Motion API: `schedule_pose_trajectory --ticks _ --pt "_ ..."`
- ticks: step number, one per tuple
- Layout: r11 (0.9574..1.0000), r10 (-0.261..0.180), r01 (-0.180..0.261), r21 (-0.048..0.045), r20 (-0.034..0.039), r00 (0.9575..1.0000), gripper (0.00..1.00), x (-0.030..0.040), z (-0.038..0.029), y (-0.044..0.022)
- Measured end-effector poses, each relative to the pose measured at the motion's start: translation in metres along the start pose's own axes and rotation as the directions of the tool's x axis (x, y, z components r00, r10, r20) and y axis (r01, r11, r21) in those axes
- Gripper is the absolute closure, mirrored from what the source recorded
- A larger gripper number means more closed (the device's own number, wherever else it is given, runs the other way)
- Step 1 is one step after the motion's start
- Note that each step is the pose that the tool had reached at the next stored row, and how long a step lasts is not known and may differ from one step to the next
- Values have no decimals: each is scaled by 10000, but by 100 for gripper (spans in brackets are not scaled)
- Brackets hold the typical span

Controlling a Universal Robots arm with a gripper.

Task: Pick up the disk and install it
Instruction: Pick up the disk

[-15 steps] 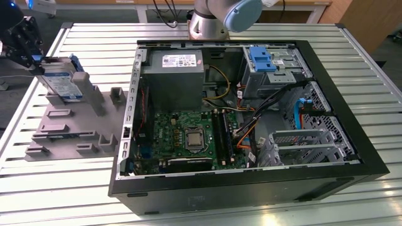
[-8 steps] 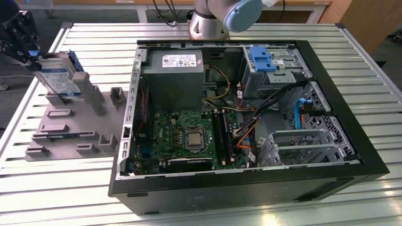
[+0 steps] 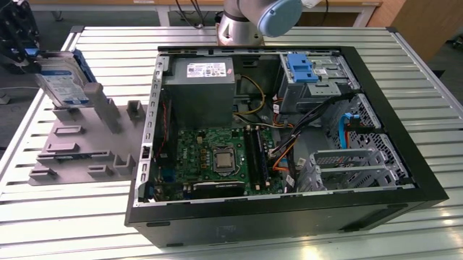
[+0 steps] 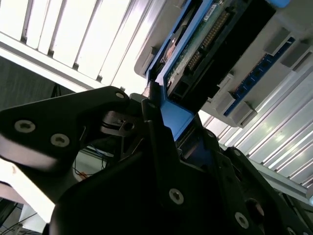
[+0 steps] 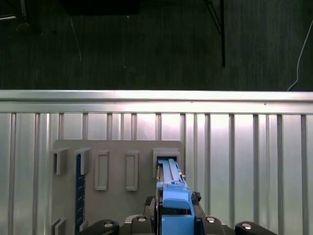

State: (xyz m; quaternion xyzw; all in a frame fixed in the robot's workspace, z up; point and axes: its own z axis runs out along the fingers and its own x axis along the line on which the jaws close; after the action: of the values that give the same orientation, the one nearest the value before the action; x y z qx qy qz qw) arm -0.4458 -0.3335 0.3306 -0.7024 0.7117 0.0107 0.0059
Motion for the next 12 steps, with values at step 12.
schedule_pose_trajectory --ticks 12 --pt "10000 0 0 0 0 10000 64 -12 -517 4"
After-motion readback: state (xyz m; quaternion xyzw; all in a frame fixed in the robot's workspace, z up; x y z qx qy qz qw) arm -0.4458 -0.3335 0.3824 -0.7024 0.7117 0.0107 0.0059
